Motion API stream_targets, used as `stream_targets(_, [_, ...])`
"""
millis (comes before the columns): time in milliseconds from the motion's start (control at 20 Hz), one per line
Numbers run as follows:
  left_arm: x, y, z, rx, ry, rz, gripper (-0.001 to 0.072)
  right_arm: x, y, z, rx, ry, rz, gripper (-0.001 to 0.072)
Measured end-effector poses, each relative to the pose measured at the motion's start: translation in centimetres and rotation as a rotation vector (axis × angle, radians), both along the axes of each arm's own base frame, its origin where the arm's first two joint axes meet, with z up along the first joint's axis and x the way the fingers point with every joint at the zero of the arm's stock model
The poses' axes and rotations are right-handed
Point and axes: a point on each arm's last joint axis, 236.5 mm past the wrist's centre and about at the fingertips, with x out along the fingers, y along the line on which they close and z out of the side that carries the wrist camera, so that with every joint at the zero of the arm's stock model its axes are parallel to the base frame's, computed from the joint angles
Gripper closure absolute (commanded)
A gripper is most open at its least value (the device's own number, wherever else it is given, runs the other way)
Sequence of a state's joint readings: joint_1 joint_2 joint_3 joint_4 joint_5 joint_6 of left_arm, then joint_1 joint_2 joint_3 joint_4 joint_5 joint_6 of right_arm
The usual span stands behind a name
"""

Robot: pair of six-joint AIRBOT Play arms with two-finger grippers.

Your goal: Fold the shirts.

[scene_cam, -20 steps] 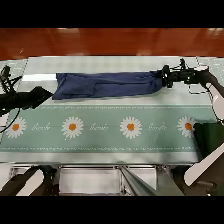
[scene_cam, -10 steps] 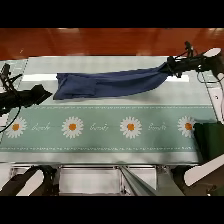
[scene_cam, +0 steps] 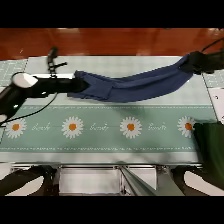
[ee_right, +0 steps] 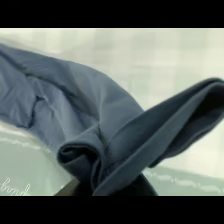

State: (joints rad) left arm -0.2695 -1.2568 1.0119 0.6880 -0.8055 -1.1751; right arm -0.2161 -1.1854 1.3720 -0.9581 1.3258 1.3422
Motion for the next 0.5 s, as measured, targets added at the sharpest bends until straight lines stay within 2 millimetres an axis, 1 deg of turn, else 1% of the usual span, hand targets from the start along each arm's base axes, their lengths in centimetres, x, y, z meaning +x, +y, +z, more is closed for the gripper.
stream_targets(150, [-0.2, -6.6, -1.5, 0.089, 0.025, -0.135, 0.0689, -5.4, 1.2, 2.2, -0.002, -0.053, -0.018, 0.0682])
stream_targets(250, [-0.4, -11.0, -2.1, 0.116, 0.033, -0.206, 0.0689, -8.5, 1.9, 2.9, 0.009, -0.076, -0.04, 0.0682])
stream_targets(350, [-1.4, -15.2, -2.9, 0.131, 0.055, -0.276, 0.0689, -10.9, 2.6, 3.3, 0.022, -0.097, -0.053, 0.0682])
stream_targets(400, [-2.3, -17.0, -3.7, 0.146, 0.071, -0.317, 0.0689, -11.9, 2.9, 3.7, 0.032, -0.11, -0.058, 0.0682])
stream_targets(500, [-4.3, -20.3, -5.1, 0.16, 0.094, -0.382, 0.0688, -13.2, 3.4, 4.2, 0.044, -0.131, -0.059, 0.0681])
